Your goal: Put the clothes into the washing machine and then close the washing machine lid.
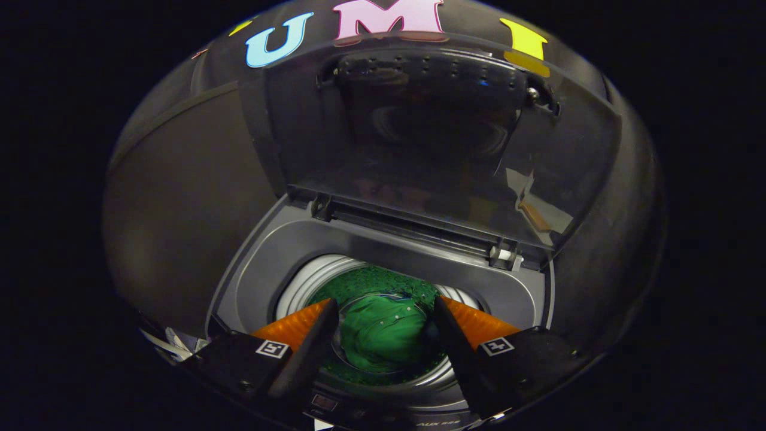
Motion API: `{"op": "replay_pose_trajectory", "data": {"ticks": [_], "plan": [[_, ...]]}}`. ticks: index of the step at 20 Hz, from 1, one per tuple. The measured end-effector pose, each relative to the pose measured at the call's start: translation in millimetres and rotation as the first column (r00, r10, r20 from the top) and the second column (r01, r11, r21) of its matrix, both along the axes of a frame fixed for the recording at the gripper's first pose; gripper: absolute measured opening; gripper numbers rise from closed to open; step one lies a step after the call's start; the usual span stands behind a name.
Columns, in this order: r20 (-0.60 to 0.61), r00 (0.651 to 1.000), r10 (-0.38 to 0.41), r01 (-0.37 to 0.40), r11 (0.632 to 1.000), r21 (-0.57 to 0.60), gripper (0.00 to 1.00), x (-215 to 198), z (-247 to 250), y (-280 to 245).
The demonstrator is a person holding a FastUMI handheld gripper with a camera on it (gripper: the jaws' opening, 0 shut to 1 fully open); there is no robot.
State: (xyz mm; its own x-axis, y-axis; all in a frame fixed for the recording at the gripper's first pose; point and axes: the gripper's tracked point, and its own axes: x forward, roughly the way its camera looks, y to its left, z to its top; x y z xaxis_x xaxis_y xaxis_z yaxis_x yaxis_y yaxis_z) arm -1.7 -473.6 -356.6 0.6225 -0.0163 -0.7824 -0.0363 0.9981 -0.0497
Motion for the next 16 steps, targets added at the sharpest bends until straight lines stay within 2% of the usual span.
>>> {"op": "replay_pose_trajectory", "data": {"ticks": [6, 9, 16], "plan": [[0.067, 0.998, -0.012, 0.01, 1.0, 0.03, 0.99, 9.6, 36.0, 4.8], [0.147, 0.989, -0.017, 0.011, 0.999, 0.044, 1.0, 24.5, 70.0, 9.5], [0.366, 0.93, -0.002, -0.02, 0.998, 0.056, 1.0, 52.8, 158.9, 23.6]]}}
